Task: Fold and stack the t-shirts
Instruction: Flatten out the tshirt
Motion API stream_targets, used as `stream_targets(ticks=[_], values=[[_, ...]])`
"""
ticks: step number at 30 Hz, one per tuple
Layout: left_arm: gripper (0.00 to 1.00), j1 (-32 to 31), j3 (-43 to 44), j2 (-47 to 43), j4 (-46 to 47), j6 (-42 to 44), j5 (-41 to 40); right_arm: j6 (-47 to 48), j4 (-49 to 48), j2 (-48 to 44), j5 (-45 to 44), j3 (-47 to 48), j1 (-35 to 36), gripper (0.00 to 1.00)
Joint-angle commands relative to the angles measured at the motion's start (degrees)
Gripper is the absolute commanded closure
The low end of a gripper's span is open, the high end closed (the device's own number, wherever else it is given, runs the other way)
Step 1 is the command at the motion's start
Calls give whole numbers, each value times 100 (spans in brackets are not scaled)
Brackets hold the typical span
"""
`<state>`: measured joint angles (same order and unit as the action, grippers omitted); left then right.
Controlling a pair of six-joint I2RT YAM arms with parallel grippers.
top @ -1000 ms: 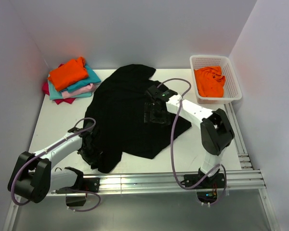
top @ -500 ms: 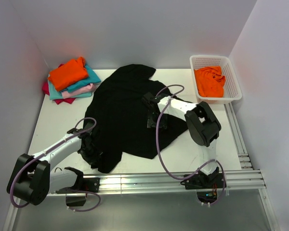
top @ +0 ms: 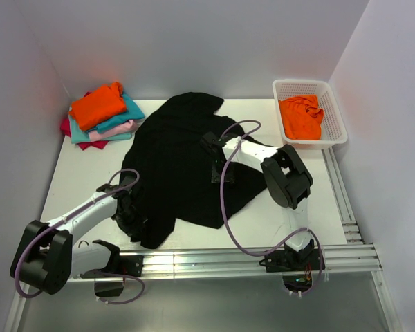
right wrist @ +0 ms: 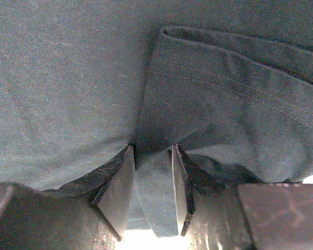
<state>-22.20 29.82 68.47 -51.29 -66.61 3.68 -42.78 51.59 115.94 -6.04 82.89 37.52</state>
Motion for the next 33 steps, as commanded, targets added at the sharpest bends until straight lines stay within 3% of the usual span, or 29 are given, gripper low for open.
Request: stream_targets(ticks=[1, 10, 17, 23, 29, 33], values=[[100, 5, -267, 220, 1552, -28, -421, -107, 97, 52, -283, 166, 36, 60], [100, -4, -249, 237, 1543, -10, -421, -107, 132, -265, -397, -212, 45, 72], [100, -4, -249, 229, 1525, -36, -474, -107, 105, -528, -468, -563, 45, 99], [100, -4, -267, 185, 1508, -71, -500, -116, 97, -809, -529, -809, 36, 100], [100, -4, -231, 246, 1490, -80, -544, -134, 123, -977, -582, -889, 45, 84], [100, -4, -240, 229, 1490, -80, -553, -142, 158, -1117, -652, -915, 45, 80]])
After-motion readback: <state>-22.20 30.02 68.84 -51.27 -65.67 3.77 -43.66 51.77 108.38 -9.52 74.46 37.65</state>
